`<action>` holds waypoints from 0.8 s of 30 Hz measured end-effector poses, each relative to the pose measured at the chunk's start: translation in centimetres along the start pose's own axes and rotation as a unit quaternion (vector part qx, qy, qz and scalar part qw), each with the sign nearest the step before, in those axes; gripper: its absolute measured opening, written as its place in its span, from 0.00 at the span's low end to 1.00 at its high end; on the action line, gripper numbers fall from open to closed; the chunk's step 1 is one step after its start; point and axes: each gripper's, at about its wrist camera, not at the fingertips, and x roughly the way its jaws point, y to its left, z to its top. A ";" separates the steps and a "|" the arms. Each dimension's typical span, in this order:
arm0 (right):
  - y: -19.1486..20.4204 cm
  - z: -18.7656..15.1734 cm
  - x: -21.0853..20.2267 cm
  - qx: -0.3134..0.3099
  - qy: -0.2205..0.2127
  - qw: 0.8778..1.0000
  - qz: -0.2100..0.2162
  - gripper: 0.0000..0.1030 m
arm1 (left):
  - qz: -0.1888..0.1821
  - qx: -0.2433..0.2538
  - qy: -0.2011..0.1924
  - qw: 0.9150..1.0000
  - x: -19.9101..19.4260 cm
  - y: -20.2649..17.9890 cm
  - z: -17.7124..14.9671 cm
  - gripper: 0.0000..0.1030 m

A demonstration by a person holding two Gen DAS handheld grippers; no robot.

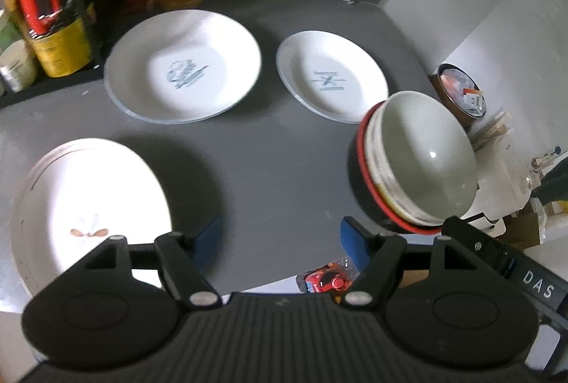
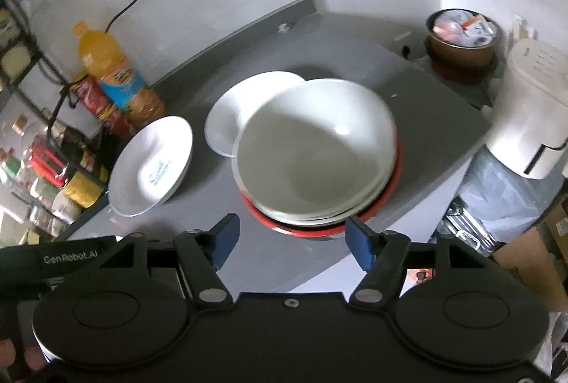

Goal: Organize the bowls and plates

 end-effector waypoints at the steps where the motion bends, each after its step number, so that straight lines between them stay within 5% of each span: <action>1: 0.5 -0.1 0.1 -0.004 0.001 1.000 0.003 0.63 | 0.001 -0.003 0.000 1.000 -0.2 0.5 -0.1 0.71; 24: 13.3 -3.5 2.3 -0.171 0.041 0.982 0.068 0.84 | 0.047 -0.095 -0.018 0.994 -4.4 13.3 -3.4 0.74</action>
